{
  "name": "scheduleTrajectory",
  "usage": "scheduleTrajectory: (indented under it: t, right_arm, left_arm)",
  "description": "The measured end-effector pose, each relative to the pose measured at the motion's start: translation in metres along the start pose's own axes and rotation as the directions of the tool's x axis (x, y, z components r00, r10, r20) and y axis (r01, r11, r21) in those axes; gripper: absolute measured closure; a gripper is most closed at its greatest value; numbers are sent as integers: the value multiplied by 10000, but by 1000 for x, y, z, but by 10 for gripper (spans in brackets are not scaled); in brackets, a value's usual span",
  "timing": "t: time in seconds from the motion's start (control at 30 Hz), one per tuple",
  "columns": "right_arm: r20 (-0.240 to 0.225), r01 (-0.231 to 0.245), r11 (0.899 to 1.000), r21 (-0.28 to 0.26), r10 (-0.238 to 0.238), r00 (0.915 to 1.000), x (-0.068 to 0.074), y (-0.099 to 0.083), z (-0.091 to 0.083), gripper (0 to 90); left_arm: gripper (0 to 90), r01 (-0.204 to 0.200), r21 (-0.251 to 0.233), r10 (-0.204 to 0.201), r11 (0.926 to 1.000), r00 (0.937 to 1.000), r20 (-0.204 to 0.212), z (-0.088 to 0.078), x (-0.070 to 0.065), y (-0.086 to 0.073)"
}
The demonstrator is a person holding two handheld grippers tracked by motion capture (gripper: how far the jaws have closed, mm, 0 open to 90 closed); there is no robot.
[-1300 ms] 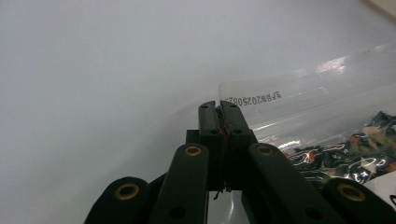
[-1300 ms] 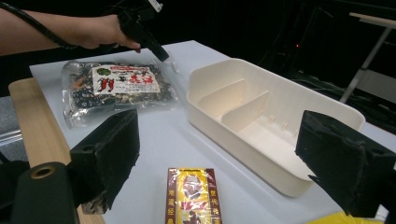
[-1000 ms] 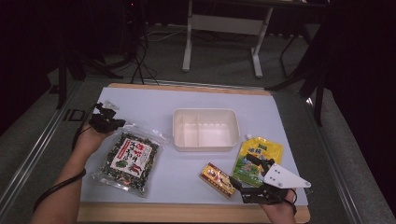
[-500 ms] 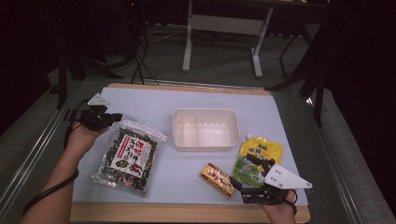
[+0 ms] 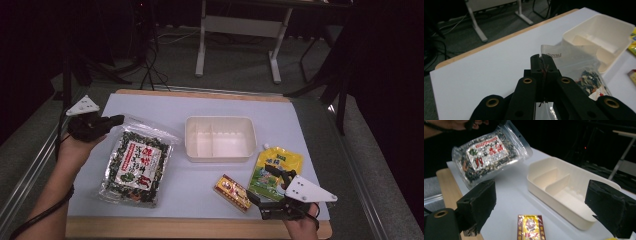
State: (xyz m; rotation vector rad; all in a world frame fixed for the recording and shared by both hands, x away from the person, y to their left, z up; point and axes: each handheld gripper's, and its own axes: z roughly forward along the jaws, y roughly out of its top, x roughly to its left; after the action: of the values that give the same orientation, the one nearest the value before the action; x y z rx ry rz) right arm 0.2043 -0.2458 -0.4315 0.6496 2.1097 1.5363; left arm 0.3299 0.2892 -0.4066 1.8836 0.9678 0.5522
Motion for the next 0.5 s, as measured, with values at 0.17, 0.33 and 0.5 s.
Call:
scheduleTrajectory:
  t: [0.17, 0.33, 0.5]
  right_arm:
    - [-50, 399, 9988, -277, -401, 9992, -1, 7, -5, 100]
    - [-146, 671, 9959, -608, -681, 9976, -1, 12, -10, 100]
    - [-98, 389, 9991, -158, -391, 9992, 1, 17, -9, 99]
  left_arm:
    - [898, -274, -407, 286, 9988, 9991, 299, -12, -14, 7]
    - [898, -540, -615, 579, 9966, 9963, 641, -23, -26, 13]
    - [898, -601, -753, 661, 9954, 9945, 812, -30, -34, 18]
